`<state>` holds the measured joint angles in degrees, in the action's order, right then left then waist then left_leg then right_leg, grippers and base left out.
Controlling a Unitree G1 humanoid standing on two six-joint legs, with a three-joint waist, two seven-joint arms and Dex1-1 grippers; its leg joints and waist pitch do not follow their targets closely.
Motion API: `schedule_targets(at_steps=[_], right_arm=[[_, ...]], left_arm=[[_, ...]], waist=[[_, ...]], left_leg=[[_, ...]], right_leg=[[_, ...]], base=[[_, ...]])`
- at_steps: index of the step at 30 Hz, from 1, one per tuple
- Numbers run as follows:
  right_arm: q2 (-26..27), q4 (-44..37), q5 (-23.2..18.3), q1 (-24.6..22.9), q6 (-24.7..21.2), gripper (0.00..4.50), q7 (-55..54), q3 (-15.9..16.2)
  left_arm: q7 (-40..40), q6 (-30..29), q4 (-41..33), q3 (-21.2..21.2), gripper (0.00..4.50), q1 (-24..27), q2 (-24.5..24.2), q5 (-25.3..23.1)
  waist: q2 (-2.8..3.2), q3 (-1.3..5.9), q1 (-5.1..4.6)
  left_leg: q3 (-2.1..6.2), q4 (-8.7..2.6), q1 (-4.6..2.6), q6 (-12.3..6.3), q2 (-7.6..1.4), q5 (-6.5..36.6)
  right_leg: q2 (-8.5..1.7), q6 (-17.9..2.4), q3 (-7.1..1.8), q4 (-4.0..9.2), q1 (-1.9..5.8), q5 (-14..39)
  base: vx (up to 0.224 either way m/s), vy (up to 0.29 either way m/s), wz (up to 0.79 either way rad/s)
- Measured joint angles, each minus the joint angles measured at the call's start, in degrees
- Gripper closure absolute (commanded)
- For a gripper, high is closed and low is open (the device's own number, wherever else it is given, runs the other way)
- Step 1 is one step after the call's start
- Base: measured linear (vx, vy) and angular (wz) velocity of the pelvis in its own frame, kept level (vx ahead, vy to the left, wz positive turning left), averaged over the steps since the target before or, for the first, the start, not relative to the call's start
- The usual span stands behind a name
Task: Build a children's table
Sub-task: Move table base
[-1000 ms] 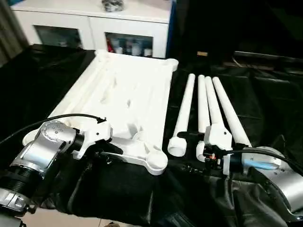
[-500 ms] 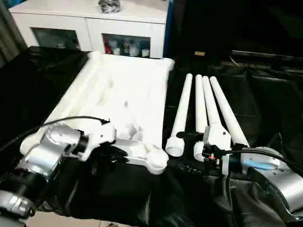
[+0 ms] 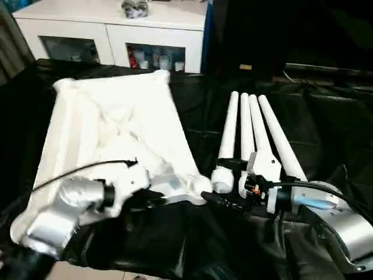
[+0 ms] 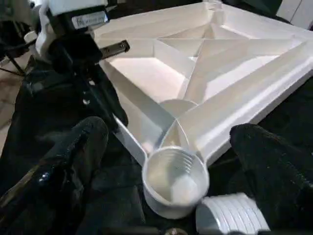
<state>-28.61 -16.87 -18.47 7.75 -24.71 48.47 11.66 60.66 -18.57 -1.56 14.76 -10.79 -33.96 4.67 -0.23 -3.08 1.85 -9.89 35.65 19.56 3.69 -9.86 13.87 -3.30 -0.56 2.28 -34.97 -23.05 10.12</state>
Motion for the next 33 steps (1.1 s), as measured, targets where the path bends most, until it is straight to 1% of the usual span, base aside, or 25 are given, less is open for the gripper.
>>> schedule_targets(at_steps=[3, 4, 5, 8, 9, 10, 12, 15, 17, 18, 19, 20, 22, 24, 28, 30, 33], right_arm=[[1.59, 0.05, -1.48, 0.96, -1.99, 0.0, -1.51, -0.36], [3.03, 0.23, -2.21, 1.86, -2.96, 0.0, -2.9, -1.37], [3.72, 0.32, -2.45, 2.67, -3.6, 0.0, -3.83, -1.99], [7.11, 3.03, -2.31, 6.76, -5.79, 0.0, -9.68, -4.81], [8.32, 4.39, -2.02, 8.04, -6.43, 0.0, -11.97, -5.66], [10.3, 6.76, -1.12, 9.86, -6.75, 0.0, -15.25, -6.75], [11.65, 8.91, -0.29, 11.38, -7.1, 0.0, -18.47, -7.42], [15.41, 14.15, 0.51, 14.9, -7.26, 0.0, -24.08, -9.0], [16.34, 17.41, 1.22, 17.22, -7.05, 0.0, -26.72, -9.61], [16.98, 18.92, 1.99, 18.3, -7.0, 0.0, -28.47, -9.84], [18.04, 21.33, 3.6, 19.91, -7.07, 0.0, -31.53, -10.05], [18.69, 22.89, 4.77, 21.08, -7.92, 0.0, -33.99, -10.12], [19.67, 26.13, 6.37, 23.75, -12.98, 0.0, -38.57, -10.22], [20.0, 27.31, 6.96, 24.05, -15.82, 0.0, -40.1, -10.41], [20.82, 29.63, 7.15, 24.05, -17.9, 0.0, -42.36, -11.21], [20.95, 30.46, 7.16, 24.47, -19.1, 0.0, -43.4, -11.45], [21.35, 31.22, 7.16, 25.22, -21.15, 0.0, -44.63, -12.17]], left_arm=[[-1.3, 0.85, 0.1, 0.13, 4.5, 0.15, 0.99, -0.07], [-1.55, 1.25, 0.23, 0.12, 4.22, 0.15, 1.29, -0.02], [-1.64, 1.27, 0.17, 0.11, 4.06, 0.19, 1.44, 0.09], [-1.53, -0.26, -1.9, -0.5, 3.95, 0.97, 0.97, 0.99], [-1.56, -0.29, -2.6, -0.71, 3.92, 1.33, 0.69, 1.23], [-1.69, -0.14, -2.86, -1.07, 3.77, 1.42, 0.49, 1.23], [-2.13, 0.05, -3.34, -1.53, 3.54, 1.53, 0.35, 1.26], [-2.13, 0.04, -4.47, -2.28, 3.46, 1.98, -0.78, 1.45], [-2.33, -0.42, -5.72, -3.13, 3.46, 2.33, -1.61, 1.54], [-2.6, -1.19, -6.65, -3.42, 3.46, 2.48, -1.74, 1.62], [-3.23, -2.25, -8.1, -3.72, 3.46, 2.53, -1.64, 1.92], [-3.75, -3.1, -9.49, -3.9, 3.46, 2.51, -1.49, 2.25], [-4.8, -4.98, -12.49, -4.58, 3.46, 2.26, -0.7, 3.01], [-5.25, -6.17, -14.16, -4.93, 3.46, 2.07, -0.53, 3.6], [-5.98, -9.97, -15.63, -4.94, 3.46, 1.97, -1.19, 3.73], [-6.09, -11.05, -15.82, -4.95, 3.46, 1.95, -1.24, 3.84], [-6.3, -12.67, -16.51, -4.95, 3.46, 1.93, -1.23, 4.69]], waist=[[-0.12, -0.03, -0.06], [-0.14, -0.04, -0.08], [-0.14, -0.04, -0.06], [-0.25, -0.02, -0.11], [-0.26, -0.01, -0.09], [-0.26, -0.02, -0.09], [-0.26, -0.01, -0.01], [-0.26, -0.02, -0.07], [-0.26, -0.02, -0.06], [-0.26, -0.02, -0.08], [-0.26, -0.02, -0.08], [-0.26, -0.02, -0.06], [-0.27, -0.02, 0.0], [-0.29, -0.01, 0.09], [-0.29, -0.03, -0.1], [-0.3, -0.03, -0.24], [-0.3, -0.04, -0.2]], left_leg=[[0.0, 0.0, 0.03, 0.0, 0.0, 0.0], [0.0, 0.0, 0.07, 0.0, 0.0, 0.0], [0.0, 0.0, 0.08, 0.0, 0.0, -0.01], [0.0, 0.0, 0.12, 0.03, 0.0, -0.03], [0.0, 0.0, 0.11, 0.03, -0.01, -0.03], [0.0, 0.0, 0.17, 0.04, 0.0, -0.03], [0.01, 0.0, 0.33, 0.06, -0.01, -0.05], [0.01, 0.0, 0.42, 0.1, -0.01, -0.09], [0.01, 0.0, 0.4, 0.11, -0.01, -0.09], [0.01, 0.0, 0.41, 0.11, -0.01, -0.09], [0.01, 0.0, 0.4, 0.12, -0.01, -0.1], [0.01, 0.0, 0.39, 0.14, -0.01, -0.11], [0.01, 0.0, 0.39, 0.21, -0.01, -0.15], [0.01, -0.01, 0.4, 0.26, -0.02, -0.18], [0.01, -0.02, 0.4, 0.38, -0.02, -0.25], [0.01, -0.02, 0.41, 0.38, -0.02, -0.25], [0.01, -0.03, 0.41, 0.43, -0.02, -0.28]], right_leg=[[0.0, 0.01, 0.0, 0.0, -0.03, 0.01], [0.0, 0.01, 0.01, 0.0, -0.06, 0.0], [0.0, 0.0, 0.0, 0.0, -0.06, 0.0], [0.0, -0.17, 0.01, -0.01, -0.09, -0.1], [0.0, -0.23, 0.01, -0.01, -0.09, -0.13], [0.0, -0.23, 0.02, -0.01, -0.13, -0.13], [0.0, -0.23, 0.05, 0.0, -0.21, -0.12], [0.0, -0.24, 0.05, -0.02, -0.33, -0.1], [0.0, -0.26, 0.06, -0.02, -0.36, -0.08], [0.0, -0.26, 0.07, -0.02, -0.38, -0.08], [0.0, -0.27, 0.06, -0.04, -0.39, -0.08], [0.0, -0.27, 0.06, -0.04, -0.4, -0.08], [0.0, -0.27, 0.07, -0.07, -0.4, -0.08], [0.0, -0.27, 0.09, -0.08, -0.4, -0.08], [0.01, -0.27, 0.07, -0.16, -0.42, -0.08], [0.01, -0.27, 0.06, -0.22, -0.42, -0.08], [0.01, -0.27, 0.07, -0.3, -0.43, -0.08]], base=[[0.0, 0.0, 0.0], [0.0, 0.0, 0.0], [0.0, 0.0, 0.0], [0.0, 0.0, 0.0], [0.0, 0.0, 0.0], [0.0, 0.0, 0.0], [0.0, 0.0, 0.0], [0.0, 0.0, 0.0], [0.0, 0.0, 0.0], [0.0, 0.0, 0.0], [0.0, 0.0, 0.0], [0.0, 0.0, 0.0], [0.0, 0.0, 0.0], [0.0, 0.0, 0.0], [0.0, 0.0, 0.0], [0.0, 0.0, 0.0], [0.0, 0.0, 0.0]])
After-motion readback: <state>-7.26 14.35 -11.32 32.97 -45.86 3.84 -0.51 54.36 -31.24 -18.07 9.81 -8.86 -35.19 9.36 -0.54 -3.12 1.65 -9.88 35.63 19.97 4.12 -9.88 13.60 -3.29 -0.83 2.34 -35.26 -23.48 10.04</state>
